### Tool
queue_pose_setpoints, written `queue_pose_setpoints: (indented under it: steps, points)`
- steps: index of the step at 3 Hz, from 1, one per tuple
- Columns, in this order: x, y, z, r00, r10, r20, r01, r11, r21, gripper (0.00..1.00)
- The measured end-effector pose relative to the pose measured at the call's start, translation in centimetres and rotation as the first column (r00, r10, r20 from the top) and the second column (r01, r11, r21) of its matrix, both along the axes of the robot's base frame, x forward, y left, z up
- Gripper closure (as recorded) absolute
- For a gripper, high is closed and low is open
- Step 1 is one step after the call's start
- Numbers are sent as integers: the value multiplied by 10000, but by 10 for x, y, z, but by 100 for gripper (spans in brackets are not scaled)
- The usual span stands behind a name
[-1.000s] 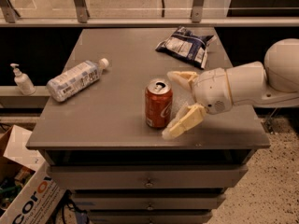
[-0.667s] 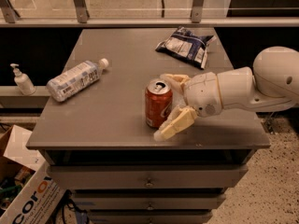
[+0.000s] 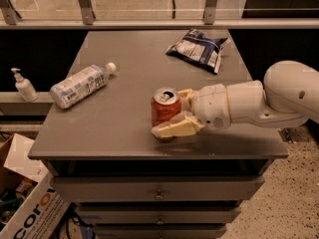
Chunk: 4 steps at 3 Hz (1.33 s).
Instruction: Pick coke can
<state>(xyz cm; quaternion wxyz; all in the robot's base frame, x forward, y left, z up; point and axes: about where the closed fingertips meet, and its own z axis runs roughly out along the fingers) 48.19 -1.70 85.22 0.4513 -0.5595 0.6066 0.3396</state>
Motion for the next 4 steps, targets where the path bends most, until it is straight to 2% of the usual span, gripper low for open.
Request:
queue_pose_setpoints:
  steps: [2, 3, 4]
  points:
    - [8, -12, 15, 9997, -255, -63, 259, 9971, 720, 87]
    - [18, -24, 41, 9994, -352, 0, 350, 9929, 1133, 100]
    - [28, -37, 73, 9989, -419, 231, 380, 9885, 1464, 100]
